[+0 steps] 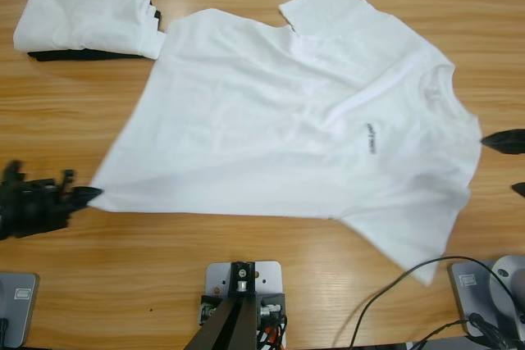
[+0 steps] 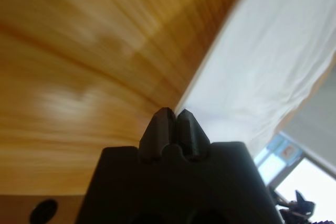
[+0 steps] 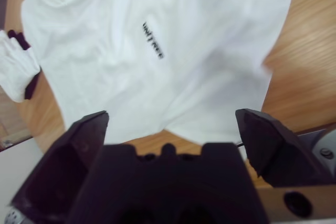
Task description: Fold clothes
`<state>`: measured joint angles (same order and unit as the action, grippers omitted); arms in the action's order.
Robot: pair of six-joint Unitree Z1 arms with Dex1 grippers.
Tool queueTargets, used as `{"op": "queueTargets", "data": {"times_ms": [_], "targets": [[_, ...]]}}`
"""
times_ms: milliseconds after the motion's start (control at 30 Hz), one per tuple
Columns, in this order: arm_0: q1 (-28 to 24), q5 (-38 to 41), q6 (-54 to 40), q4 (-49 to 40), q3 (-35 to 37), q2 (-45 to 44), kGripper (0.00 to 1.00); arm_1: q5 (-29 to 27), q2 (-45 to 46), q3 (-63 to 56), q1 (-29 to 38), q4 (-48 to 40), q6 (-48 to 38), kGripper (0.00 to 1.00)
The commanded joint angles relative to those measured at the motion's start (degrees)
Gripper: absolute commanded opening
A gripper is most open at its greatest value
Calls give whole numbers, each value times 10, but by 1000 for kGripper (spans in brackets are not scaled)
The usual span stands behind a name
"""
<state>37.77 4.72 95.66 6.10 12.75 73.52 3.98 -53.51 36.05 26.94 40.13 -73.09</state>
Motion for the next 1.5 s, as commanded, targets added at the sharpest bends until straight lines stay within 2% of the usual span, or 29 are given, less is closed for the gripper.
{"op": "queueTargets", "data": {"times_ms": [33, 100, 167, 233, 300, 433, 533, 633, 767, 900, 1167, 1500], "targets": [[-60, 1, -26, -171, 29, -143, 0, 78, -34, -34, 64, 7, -58, 1000], [-60, 1, -29, -169, 29, -137, 0, 89, -35, -36, 137, 12, -78, 1000], [-60, 1, -32, -168, 29, -130, 0, 77, -32, -39, 215, 11, -123, 1000], [-60, 2, -40, -159, 29, -116, 0, 66, -36, -44, 248, -8, -149, 1000], [-60, 5, -54, -144, 33, -100, 0, 51, -42, -66, 292, -67, -184, 1000], [-60, 11, -87, -143, 55, -69, 0, 31, -144, -99, 391, -179, -251, 1000], [-60, 17, -107, -143, 55, -53, 0, 0, -198, -99, 438, -200, -264, 1000], [-60, 25, -119, -142, 56, -42, 0, -64, -164, -98, 442, -192, -254, 1000], [-60, 27, -123, -142, 62, -28, 0, -76, -166, -102, 442, -206, -260, 1000], [-60, 29, -130, -142, 69, -19, 0, -55, -230, -107, 442, -262, -260, 1000], [-59, 33, -138, -142, 76, -1, 0, -34, -305, -115, 442, -268, -287, 1000], [-58, 34, -139, -142, 78, 9, 0, 17, -311, -147, 452, -264, -344, 1000]]}}
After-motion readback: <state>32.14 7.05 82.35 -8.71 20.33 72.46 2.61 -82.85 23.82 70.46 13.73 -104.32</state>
